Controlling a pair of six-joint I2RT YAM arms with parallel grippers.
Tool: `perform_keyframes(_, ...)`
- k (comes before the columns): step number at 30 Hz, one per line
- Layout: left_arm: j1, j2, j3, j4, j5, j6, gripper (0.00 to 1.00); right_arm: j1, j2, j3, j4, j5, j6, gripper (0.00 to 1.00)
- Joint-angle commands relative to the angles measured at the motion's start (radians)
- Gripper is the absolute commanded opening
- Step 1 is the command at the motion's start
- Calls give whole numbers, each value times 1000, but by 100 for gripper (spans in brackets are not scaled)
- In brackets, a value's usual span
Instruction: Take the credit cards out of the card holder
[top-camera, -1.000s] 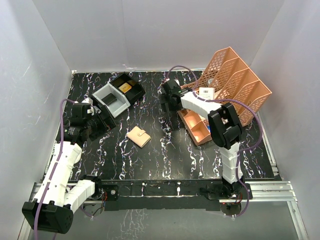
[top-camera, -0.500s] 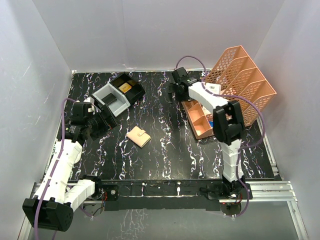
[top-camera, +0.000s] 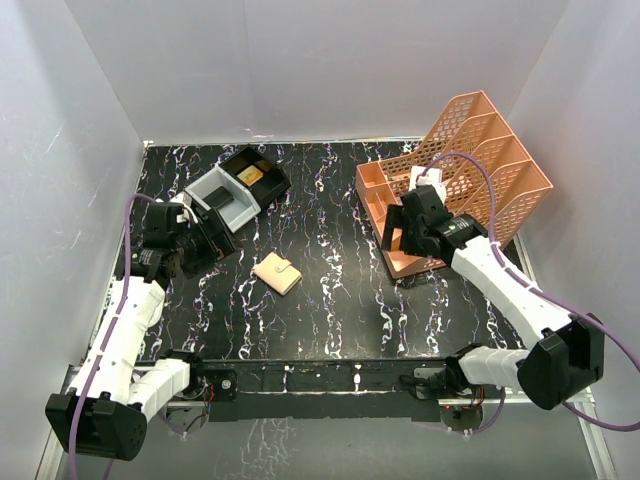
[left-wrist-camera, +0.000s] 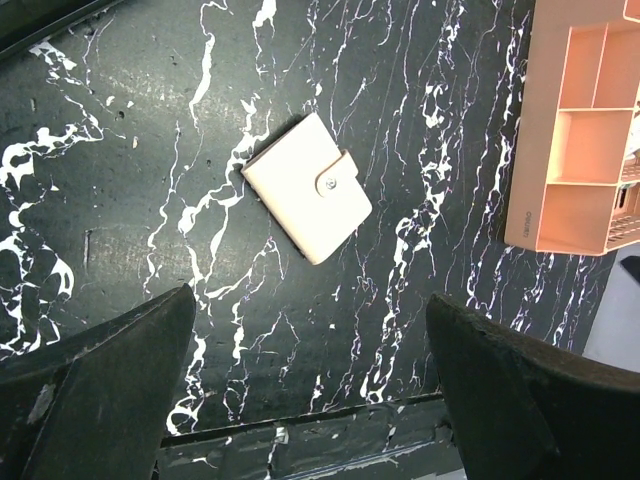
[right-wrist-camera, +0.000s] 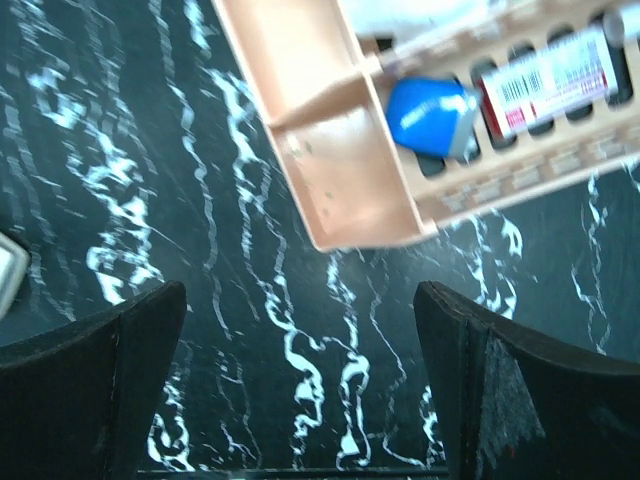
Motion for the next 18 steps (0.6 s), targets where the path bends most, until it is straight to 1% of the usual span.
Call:
perform_keyframes(1,8,2,37,14,49,16,99,-27,-33,-83,-10,52,84,98)
perform_keyframes(4,9,4,42,5,55,20,99,-48,-2,-98,18,30,87,98)
perform_keyframes(9,8,-14,48,-15,39,25,99,-75,95,-98,83,2,98,98)
perform_keyframes(11,8,-19,49,-21,34,27,99,-86,130,-83,119,27,99,98)
perform_keyframes(14,8,-19,53,-25,37,29,99,-130,174,-52,166,75,91,98)
perform_keyframes(18,8,-7,67,-26,48,30,99,-210,255,-17,229,68,74,98)
